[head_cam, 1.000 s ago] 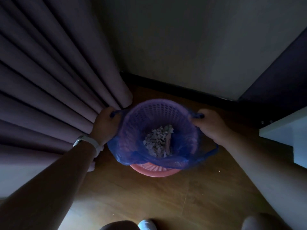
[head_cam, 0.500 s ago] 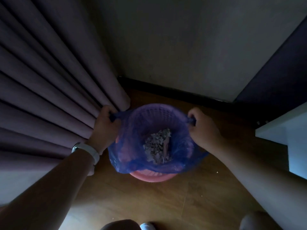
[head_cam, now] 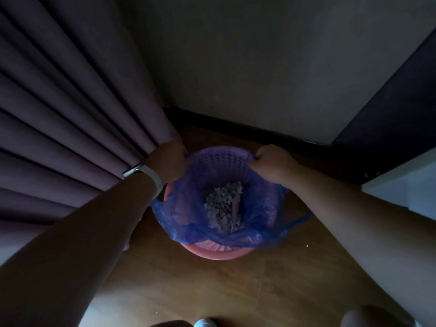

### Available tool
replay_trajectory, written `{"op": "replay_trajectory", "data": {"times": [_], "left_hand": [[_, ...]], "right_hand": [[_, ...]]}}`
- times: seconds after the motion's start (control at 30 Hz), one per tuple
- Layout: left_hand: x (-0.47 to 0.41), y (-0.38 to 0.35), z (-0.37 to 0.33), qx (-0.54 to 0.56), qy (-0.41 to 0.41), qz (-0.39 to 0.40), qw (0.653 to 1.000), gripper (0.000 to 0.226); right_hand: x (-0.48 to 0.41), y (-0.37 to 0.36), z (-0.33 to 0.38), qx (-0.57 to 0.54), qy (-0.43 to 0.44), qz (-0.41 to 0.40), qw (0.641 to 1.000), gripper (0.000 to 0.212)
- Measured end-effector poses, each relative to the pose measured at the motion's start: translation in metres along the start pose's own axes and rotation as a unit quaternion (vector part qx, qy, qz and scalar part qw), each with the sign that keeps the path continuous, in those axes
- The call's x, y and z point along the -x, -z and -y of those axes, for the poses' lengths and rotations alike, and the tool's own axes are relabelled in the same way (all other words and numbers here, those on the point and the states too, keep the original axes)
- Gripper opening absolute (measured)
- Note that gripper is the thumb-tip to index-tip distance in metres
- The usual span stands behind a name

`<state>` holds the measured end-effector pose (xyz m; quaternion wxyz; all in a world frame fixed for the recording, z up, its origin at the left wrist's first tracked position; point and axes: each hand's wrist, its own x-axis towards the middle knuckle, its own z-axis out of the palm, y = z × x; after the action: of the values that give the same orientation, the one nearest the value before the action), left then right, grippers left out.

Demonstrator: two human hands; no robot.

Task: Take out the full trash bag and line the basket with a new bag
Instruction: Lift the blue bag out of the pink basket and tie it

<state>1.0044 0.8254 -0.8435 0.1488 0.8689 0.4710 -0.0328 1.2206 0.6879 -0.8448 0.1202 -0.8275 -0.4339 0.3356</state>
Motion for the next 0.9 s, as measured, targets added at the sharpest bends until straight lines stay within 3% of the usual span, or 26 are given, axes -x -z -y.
{"op": "replay_trajectory", "data": {"times": [0.1, 0.33, 0.5, 0.63, 0.7, 0.8, 0.9], "left_hand": [[0.005, -0.007, 0.003, 0.063, 0.012, -0.067, 0.996, 0.022], [0.025, -0.014, 0.000, 0.256, -0.007, -0.168, 0.952, 0.010], [0.055, -0.003, 0.009, 0.224, -0.017, -0.172, 0.959, 0.005], [0.081, 0.009, 0.031, 0.162, 0.124, -0.028, 0.979, 0.033], [0.095, 0.024, 0.035, 0.119, 0.143, 0.046, 0.981, 0.048], [0.117, 0.043, 0.031, 0.134, 0.163, 0.050, 0.976, 0.034], [0.135, 0.052, 0.018, 0.162, 0.173, 0.026, 0.971, 0.026]], "right_hand": [[0.003, -0.012, -0.006, -0.038, 0.051, -0.065, 0.996, 0.016], [0.019, -0.020, -0.017, -0.145, 0.165, -0.137, 0.966, 0.022], [0.039, -0.014, -0.024, -0.077, 0.203, -0.133, 0.967, 0.018], [0.060, -0.008, -0.039, -0.028, 0.112, -0.082, 0.990, 0.023], [0.070, -0.004, -0.047, -0.062, 0.038, -0.053, 0.996, 0.024], [0.086, 0.002, -0.057, -0.094, -0.038, 0.016, 0.995, 0.009], [0.102, 0.011, -0.063, -0.099, -0.038, 0.010, 0.994, 0.007]]}}
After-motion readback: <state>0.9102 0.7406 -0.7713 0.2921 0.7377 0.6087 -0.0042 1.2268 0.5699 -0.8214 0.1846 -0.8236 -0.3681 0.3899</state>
